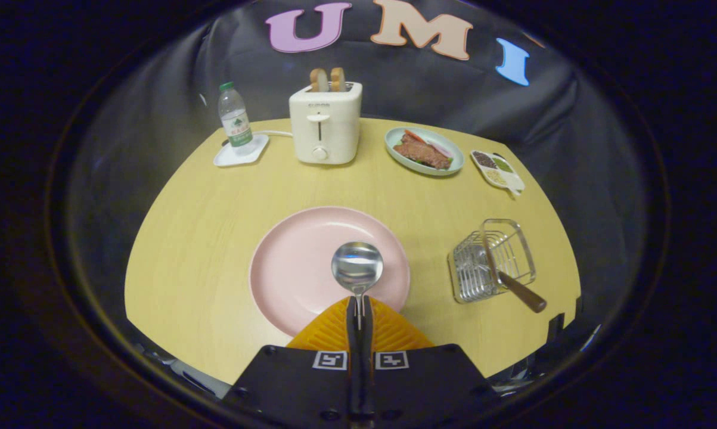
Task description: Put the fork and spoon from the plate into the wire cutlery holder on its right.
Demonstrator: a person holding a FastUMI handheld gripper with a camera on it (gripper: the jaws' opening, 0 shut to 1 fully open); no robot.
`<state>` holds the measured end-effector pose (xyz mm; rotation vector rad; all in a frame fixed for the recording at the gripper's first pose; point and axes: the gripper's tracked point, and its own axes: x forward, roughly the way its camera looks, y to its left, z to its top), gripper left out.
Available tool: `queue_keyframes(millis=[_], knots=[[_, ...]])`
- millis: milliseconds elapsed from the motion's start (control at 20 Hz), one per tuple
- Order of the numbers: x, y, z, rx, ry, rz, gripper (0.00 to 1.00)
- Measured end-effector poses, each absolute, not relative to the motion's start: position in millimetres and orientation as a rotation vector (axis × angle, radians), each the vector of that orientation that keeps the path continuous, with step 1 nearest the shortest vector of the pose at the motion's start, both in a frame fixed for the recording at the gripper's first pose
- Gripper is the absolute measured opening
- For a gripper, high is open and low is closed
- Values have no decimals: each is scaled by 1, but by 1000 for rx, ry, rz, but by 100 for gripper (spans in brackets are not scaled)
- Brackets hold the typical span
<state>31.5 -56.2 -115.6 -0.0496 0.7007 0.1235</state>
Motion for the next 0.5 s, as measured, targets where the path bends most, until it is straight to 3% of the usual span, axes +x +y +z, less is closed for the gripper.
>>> queue_keyframes(millis=[500], knots=[[42,-165,-62,126,972,-184,3]])
